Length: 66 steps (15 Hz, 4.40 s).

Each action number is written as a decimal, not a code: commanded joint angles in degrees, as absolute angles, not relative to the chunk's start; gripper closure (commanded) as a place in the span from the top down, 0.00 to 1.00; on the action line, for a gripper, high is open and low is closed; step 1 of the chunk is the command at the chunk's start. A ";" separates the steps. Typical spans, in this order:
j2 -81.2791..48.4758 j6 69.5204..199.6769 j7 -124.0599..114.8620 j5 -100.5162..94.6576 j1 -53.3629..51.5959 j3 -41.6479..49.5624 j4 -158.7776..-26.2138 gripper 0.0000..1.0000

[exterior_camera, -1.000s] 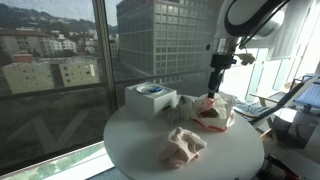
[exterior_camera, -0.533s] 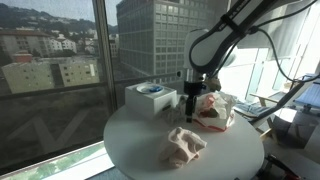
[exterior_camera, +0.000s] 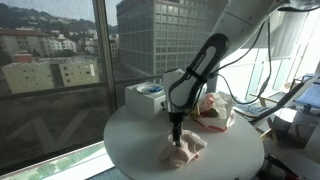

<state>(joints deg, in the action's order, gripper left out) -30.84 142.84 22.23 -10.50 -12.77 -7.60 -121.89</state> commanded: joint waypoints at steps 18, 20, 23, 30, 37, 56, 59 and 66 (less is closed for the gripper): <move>-38.94 121.64 20.36 -5.87 -8.11 -10.34 -98.40 0.02; -38.99 119.87 19.40 -5.78 -8.17 -9.80 -98.14 0.02; -36.23 121.34 18.13 -6.02 -7.48 -9.16 -99.90 0.02; -25.05 121.81 6.97 -18.14 -9.13 -1.45 -103.12 0.02; -13.66 122.14 -4.85 -26.43 -7.78 2.49 -106.17 0.02; -5.79 121.70 -25.65 -42.68 -2.31 3.14 -105.77 0.02; -7.56 121.45 -26.80 -43.74 -1.76 3.26 -105.09 0.02; -17.52 128.39 -26.50 -39.95 -1.65 3.09 -106.08 0.02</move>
